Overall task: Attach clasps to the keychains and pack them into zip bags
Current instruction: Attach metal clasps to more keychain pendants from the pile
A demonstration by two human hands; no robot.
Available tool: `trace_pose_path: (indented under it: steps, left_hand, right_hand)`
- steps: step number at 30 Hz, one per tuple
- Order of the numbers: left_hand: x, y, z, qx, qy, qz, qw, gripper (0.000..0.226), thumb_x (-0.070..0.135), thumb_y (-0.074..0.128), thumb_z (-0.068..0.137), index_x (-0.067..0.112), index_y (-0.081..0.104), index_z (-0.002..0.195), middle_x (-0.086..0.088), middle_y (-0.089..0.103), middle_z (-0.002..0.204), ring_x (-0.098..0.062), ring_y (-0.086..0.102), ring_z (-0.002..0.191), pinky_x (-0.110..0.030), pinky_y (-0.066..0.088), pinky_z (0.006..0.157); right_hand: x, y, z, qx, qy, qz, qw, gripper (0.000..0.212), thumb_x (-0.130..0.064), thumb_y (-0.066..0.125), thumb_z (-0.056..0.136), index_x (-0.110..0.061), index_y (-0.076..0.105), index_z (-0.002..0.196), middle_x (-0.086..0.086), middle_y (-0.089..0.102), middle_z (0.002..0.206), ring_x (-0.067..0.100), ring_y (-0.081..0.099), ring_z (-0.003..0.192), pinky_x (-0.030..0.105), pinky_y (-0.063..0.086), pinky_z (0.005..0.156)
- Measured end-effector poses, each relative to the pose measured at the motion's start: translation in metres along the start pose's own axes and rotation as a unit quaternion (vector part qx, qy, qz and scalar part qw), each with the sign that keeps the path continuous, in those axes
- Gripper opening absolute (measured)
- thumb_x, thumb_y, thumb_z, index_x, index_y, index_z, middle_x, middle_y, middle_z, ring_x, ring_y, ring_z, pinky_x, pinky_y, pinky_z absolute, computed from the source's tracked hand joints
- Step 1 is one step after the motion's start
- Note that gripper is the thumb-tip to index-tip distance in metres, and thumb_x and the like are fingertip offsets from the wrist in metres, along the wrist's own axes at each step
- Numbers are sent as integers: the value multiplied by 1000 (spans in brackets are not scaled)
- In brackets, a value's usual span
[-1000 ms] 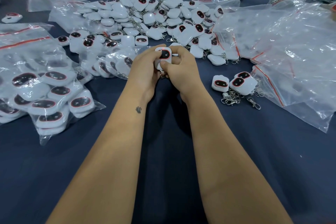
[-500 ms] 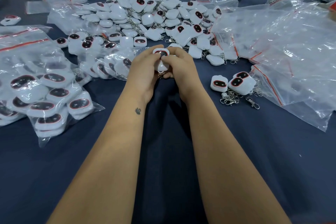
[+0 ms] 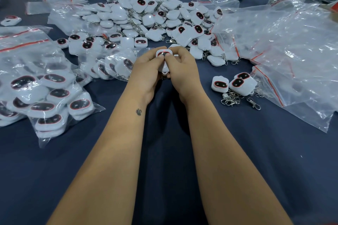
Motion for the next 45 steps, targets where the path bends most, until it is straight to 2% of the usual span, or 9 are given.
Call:
trace_pose_path:
  steps: [7,13,18,24,28,31,35,39,45]
  left_hand:
    - [1,0,2,-4,2,-34,999,28,0,41,98,10,66,101,-4,74,77,-11,69,70,-19,52,55]
    - [-1,-4,3,21,2,-24,999,28,-1,42,98,3,62,117,-12,70,92,-14,67,74,-22,52,57]
    - [-1,-10,4,45,7,-29,999,30,-3,42,99,-3,60,124,-17,68,102,-18,68,79,-22,54,59]
    - [0,-10,4,44,11,-33,998,29,-2,45,98,0,62,122,-20,68,108,-21,68,87,-24,56,63]
    - [1,-8,4,41,17,-71,996,26,0,46,97,12,67,106,-7,74,90,-16,71,78,-22,55,62]
    - [3,-10,4,64,32,-105,992,23,0,49,98,12,65,108,-8,72,95,-19,70,84,-25,57,69]
    - [2,-18,6,92,11,-166,982,20,6,56,96,17,65,110,2,74,85,-11,69,74,-25,57,64]
    - [0,-20,6,98,-4,-185,978,30,-2,52,93,12,64,116,-4,71,89,-15,68,79,-28,59,71]
    - [0,-16,4,77,16,-154,985,27,-12,54,90,9,64,102,-6,71,91,-19,69,92,-27,59,81]
  right_hand:
    - [-1,0,-1,-9,-2,10,1000,19,-13,54,95,-25,59,82,-7,60,69,7,56,64,32,50,69]
    - [0,1,-1,-22,3,8,1000,17,-13,53,95,-23,61,84,-5,61,71,10,56,68,34,50,71]
    - [0,3,-1,-39,-4,15,999,12,-11,53,96,-16,63,94,-7,62,71,2,56,63,25,49,67]
    - [-2,1,-1,-39,2,43,998,12,-8,55,95,-16,63,96,-8,61,69,1,55,61,22,47,65]
    - [-5,6,-5,-77,-9,74,994,26,6,58,86,-13,60,104,5,65,79,13,59,71,26,50,70]
    - [-5,5,-4,-79,-23,49,995,43,14,54,83,-14,54,115,14,66,89,17,60,76,30,50,74]
    - [-1,-1,-1,-53,-5,48,997,45,13,57,82,-14,56,118,4,64,77,11,58,70,21,48,72]
    - [0,-12,2,21,7,160,987,27,12,61,84,-9,63,101,0,66,72,13,59,68,24,52,72]
    - [7,-17,6,44,55,399,914,11,8,57,92,-1,62,96,9,67,86,10,67,78,20,57,81]
Point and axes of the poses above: each hand's wrist, its own z-axis towards the middle knuckle, its own y-axis out of the palm, x = y × z, the point moved 6 cm from there along z, towards the middle knuckle
